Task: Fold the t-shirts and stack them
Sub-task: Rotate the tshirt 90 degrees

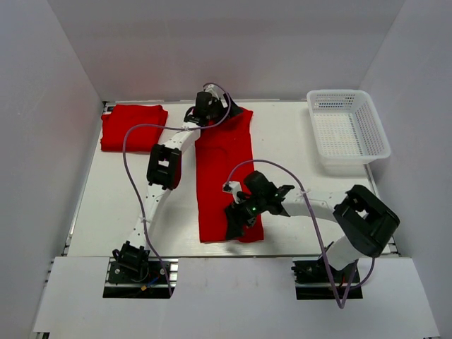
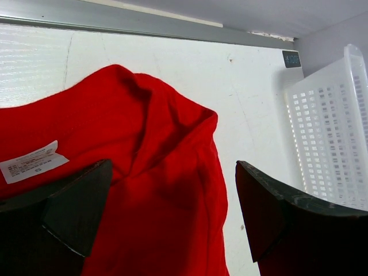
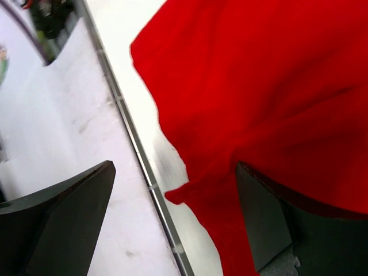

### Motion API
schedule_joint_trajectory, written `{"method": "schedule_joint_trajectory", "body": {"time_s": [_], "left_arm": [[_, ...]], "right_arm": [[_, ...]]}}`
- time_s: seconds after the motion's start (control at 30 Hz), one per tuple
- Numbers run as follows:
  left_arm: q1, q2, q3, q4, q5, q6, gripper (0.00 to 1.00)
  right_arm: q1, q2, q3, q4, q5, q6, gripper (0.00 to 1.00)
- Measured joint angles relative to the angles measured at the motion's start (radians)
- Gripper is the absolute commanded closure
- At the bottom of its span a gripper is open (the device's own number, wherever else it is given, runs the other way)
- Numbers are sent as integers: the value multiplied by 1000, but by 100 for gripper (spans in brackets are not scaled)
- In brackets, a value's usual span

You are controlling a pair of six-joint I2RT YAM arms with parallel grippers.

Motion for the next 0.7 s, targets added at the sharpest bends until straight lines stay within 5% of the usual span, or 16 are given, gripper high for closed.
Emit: {"method": "schedule_joint_trajectory", "body": {"time_s": [0.3,0.7], "left_arm": [[-13,-103,-62,-140,-116,103,1],[-4,-722,-273,-340,-306,312,1]], "right_arm": [[4,-181,132,-166,240,-29,10],[2,-357,118,-271,663,145,10]]}}
